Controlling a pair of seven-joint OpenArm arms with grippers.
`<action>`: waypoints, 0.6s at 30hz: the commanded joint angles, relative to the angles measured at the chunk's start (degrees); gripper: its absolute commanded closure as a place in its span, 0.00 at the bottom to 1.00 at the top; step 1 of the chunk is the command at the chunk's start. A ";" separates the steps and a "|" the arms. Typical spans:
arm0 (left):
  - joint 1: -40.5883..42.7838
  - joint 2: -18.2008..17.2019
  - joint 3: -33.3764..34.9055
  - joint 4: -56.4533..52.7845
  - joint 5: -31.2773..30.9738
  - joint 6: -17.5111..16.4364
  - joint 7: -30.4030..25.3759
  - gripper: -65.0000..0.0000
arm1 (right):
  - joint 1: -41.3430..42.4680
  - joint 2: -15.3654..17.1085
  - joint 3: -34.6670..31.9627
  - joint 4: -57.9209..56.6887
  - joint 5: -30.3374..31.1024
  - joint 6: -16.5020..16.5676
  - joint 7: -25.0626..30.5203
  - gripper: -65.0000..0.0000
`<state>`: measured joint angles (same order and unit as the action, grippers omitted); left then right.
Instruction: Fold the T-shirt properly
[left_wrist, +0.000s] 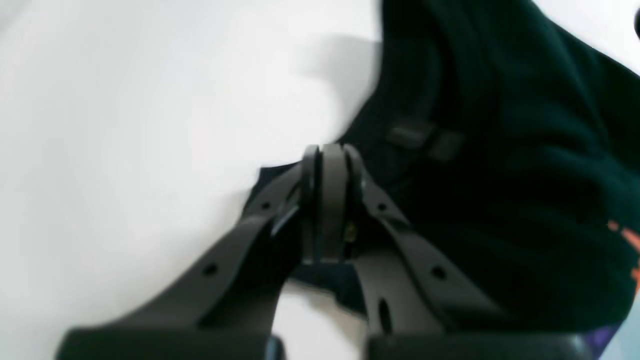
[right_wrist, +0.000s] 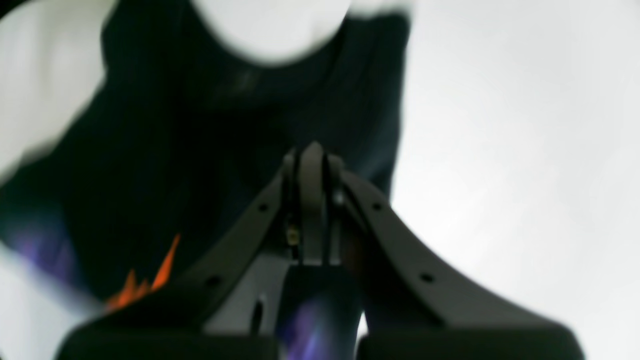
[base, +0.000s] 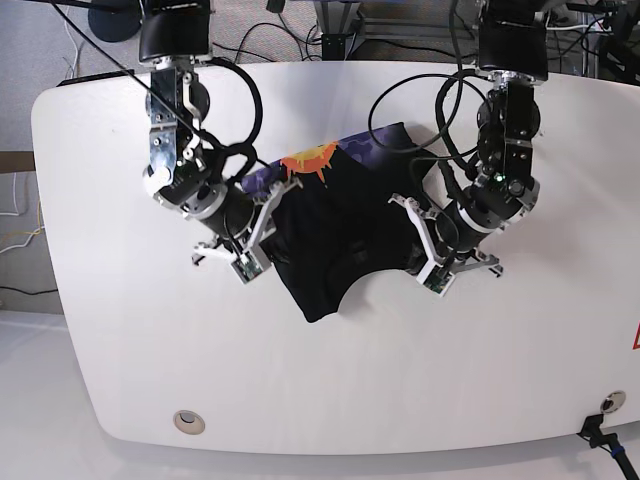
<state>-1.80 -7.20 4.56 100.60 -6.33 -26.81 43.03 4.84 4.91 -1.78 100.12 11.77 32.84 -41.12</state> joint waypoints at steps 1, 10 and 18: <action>0.79 -0.05 0.15 2.04 -0.49 -0.14 -0.34 1.00 | 2.32 -0.38 -0.37 -3.54 0.76 0.43 1.96 1.00; 4.22 -0.05 0.41 -6.93 -0.49 -0.14 -1.05 1.00 | 1.44 0.06 -0.11 -18.40 0.76 0.43 13.56 1.00; -1.41 -0.40 0.41 -15.10 -0.40 -0.14 -3.77 1.00 | -7.00 0.76 -0.02 -10.75 0.76 0.35 13.65 1.00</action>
<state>-1.93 -7.35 4.99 85.19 -6.26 -27.05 40.21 -2.70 5.69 -1.83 86.87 11.73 32.88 -28.75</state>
